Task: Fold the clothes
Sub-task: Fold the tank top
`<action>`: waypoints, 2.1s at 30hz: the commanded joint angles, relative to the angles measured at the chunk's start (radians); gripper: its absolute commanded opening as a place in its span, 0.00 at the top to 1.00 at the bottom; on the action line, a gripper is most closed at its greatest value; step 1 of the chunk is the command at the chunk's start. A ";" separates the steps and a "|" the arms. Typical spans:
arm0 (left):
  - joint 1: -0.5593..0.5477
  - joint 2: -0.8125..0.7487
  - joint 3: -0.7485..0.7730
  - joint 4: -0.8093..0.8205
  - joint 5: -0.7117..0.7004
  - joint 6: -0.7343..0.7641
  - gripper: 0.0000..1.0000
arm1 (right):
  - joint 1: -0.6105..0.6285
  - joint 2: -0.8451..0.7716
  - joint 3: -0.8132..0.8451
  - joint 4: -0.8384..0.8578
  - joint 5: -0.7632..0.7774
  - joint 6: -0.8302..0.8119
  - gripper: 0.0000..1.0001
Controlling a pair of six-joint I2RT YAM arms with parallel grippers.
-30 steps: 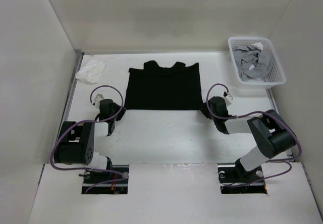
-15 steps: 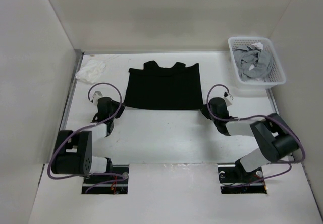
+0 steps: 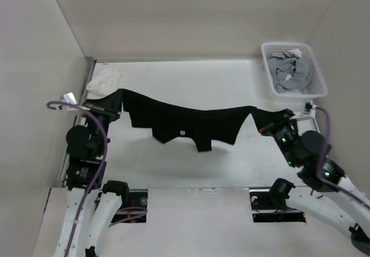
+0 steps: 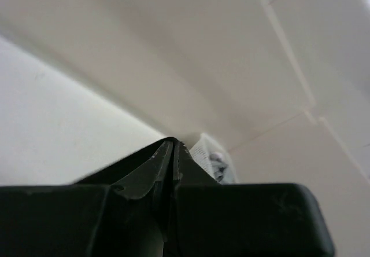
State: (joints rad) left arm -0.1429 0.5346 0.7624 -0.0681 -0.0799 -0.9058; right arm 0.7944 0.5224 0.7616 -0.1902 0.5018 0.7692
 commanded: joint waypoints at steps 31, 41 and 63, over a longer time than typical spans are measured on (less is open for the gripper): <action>0.029 1.028 0.167 0.363 -0.129 0.001 1.00 | -0.522 1.068 0.310 0.391 -0.552 -0.042 0.99; 0.064 1.179 0.319 0.363 -0.072 0.018 1.00 | -0.607 1.294 0.558 0.299 -0.612 -0.067 0.99; 0.036 0.457 -0.405 0.370 0.101 -0.070 1.00 | -0.649 0.946 -0.036 0.509 -0.548 0.053 1.00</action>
State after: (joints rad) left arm -0.1123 1.0523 0.4072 0.3218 -0.0238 -0.9634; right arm 0.1555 1.5314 0.7704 0.2390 -0.0696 0.8032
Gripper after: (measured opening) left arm 0.015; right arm 0.008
